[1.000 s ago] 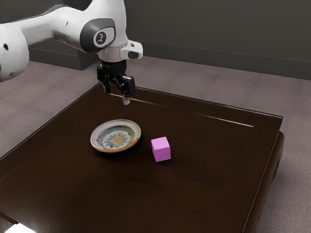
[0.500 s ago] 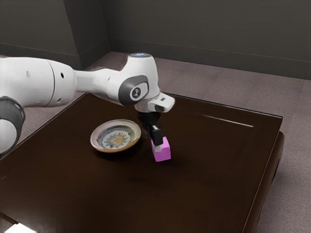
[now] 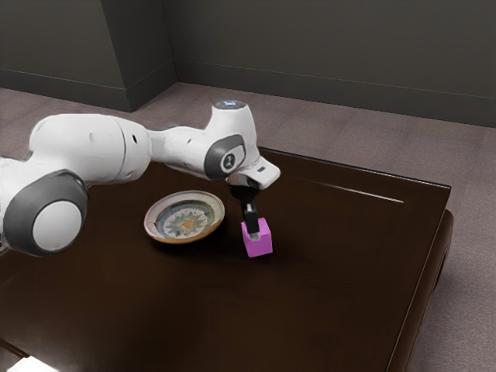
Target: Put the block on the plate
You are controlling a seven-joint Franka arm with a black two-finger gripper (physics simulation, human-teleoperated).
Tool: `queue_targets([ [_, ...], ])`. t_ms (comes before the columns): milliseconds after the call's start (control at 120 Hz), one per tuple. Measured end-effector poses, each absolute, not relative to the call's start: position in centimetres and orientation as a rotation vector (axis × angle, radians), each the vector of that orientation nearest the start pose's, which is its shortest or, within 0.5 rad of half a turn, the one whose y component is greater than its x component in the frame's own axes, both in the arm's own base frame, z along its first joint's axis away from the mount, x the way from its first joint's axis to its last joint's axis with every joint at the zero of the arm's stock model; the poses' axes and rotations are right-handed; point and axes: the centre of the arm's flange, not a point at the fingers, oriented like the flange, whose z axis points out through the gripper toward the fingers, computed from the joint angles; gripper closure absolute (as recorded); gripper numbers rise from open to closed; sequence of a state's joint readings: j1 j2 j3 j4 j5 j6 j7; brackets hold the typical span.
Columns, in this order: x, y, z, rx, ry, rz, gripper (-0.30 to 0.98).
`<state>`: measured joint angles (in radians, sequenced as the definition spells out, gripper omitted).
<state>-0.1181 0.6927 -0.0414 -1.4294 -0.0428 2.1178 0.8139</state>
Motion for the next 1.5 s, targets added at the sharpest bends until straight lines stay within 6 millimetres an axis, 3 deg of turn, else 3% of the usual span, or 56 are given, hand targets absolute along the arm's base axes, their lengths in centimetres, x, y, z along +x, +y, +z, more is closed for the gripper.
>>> queue_targets([
  [300, 71.4, -12.3, 26.3, -2.797, 1.592, -0.022, 0.01],
  [583, 71.6, -12.0, 26.6, -2.757, 1.645, -0.047, 0.21],
  [700, 71.9, -11.7, 27.6, -2.741, 1.652, -0.069, 0.23],
  [758, 72.1, -11.5, 29.0, -2.729, 1.651, -0.097, 0.24],
  [800, 72.1, -11.2, 31.2, -2.716, 1.645, -0.133, 0.26],
  [850, 71.0, -9.5, 34.0, -2.714, 1.610, -0.147, 0.27],
  [933, 68.9, -3.9, 37.4, -2.747, 1.493, -0.145, 0.27],
  [1058, 70.6, 3.9, 35.4, -2.808, 1.325, -0.116, 0.27],
  [1142, 71.4, 7.4, 33.3, -2.844, 1.254, -0.098, 0.27],
  [1225, 71.6, 8.9, 31.9, -2.868, 1.222, -0.086, 0.27],
  [1383, 71.6, 9.1, 31.1, -2.885, 1.214, -0.078, 0.15],
  [1417, 72.0, 9.0, 32.1, -2.878, 1.213, -0.099, 0.12],
  [1500, 72.9, 8.6, 36.9, -2.851, 1.213, -0.164, 0.08],
])
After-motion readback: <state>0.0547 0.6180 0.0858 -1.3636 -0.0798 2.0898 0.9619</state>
